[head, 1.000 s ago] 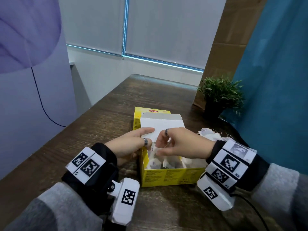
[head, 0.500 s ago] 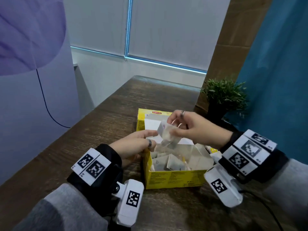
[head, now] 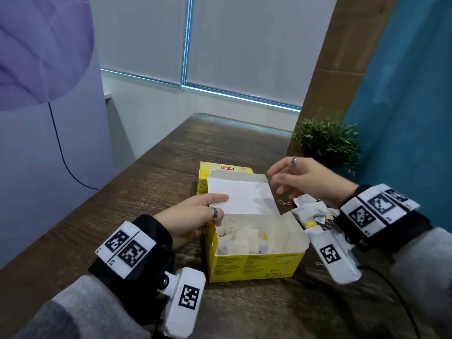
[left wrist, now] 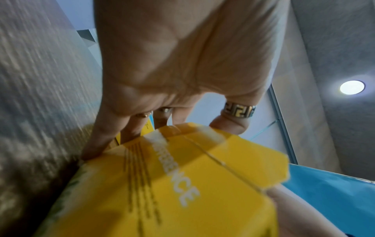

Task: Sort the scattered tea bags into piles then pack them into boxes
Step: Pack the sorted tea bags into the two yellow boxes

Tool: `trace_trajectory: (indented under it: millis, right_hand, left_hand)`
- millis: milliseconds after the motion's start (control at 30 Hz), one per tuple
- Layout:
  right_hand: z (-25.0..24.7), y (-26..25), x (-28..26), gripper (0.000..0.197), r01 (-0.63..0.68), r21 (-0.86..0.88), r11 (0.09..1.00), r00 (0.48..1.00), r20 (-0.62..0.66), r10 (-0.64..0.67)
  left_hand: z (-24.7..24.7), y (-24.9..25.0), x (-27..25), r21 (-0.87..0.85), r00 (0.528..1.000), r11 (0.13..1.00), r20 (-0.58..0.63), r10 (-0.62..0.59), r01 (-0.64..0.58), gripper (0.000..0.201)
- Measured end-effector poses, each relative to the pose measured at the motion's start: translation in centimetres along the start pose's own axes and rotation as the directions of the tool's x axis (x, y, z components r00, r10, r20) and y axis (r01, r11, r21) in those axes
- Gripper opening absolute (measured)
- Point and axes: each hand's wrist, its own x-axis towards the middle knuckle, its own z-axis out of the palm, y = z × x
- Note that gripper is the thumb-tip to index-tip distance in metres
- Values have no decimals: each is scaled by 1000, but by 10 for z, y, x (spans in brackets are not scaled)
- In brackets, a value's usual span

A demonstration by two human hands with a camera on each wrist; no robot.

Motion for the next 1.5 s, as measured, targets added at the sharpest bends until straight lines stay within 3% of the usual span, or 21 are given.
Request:
trace_trajectory:
  millis: [133, 267, 367, 567, 633, 767, 900, 1033, 1133, 1233, 1333, 1433, 1500]
  right_hand:
    - [-41, 50, 21, 18, -180, -243, 953, 979, -139, 150]
    - [-57, 108, 36, 44, -372, -592, 715, 910, -80, 407]
    - [-59, 131, 46, 71, -458, -631, 626, 847, -95, 523]
    - [-45, 142, 64, 80, -476, -644, 598, 802, -39, 596]
    - [-40, 146, 70, 84, -463, -644, 609, 808, -25, 589]
    - [-36, 151, 81, 87, -453, -665, 593, 848, -118, 516]
    - [-39, 155, 82, 70, -436, -678, 592, 859, -117, 499]
    - [-46, 155, 72, 40, -417, -595, 687, 883, -88, 460]
    - [-56, 140, 59, 23, -350, -497, 794, 928, -69, 366]
    - [-70, 110, 40, 23, -232, -412, 881, 973, -106, 207]
    - [-77, 59, 19, 21, -100, -222, 970, 991, -107, 77]
    - [-63, 3, -3, 29, -2, 194, 981, 1000, 21, -2]
    - [-41, -20, -12, 34, 19, 289, 957, 985, 161, -69]
  left_hand:
    - [-2, 2, -1, -2, 1000, 1000, -28, 9, -9, 62]
    - [-6, 2, -2, 29, 999, 999, -25, 25, -24, 77]
    - [-9, 0, -1, 51, 999, 998, -22, 23, -22, 77]
    - [-11, 1, -1, 68, 1000, 997, -16, 23, -22, 79]
    - [-12, 0, -1, 69, 1000, 997, -13, 25, -24, 79]
    - [-11, -1, -1, 65, 999, 997, -14, 38, -37, 78]
    - [-10, 1, -3, 73, 999, 997, -20, 37, -36, 77]
    - [-11, 3, -6, 67, 999, 997, -24, 30, -29, 78]
    - [-10, 6, -8, 76, 999, 997, -32, 36, -33, 65]
    - [-9, 8, -8, 98, 998, 995, -49, 40, -35, 61]
    - [-9, 8, -10, 98, 998, 995, -57, 22, -16, 60]
    - [-8, 9, -11, 96, 999, 995, -50, 10, -5, 59]
    - [-6, 10, -11, 78, 999, 997, -54, -3, 7, 59]
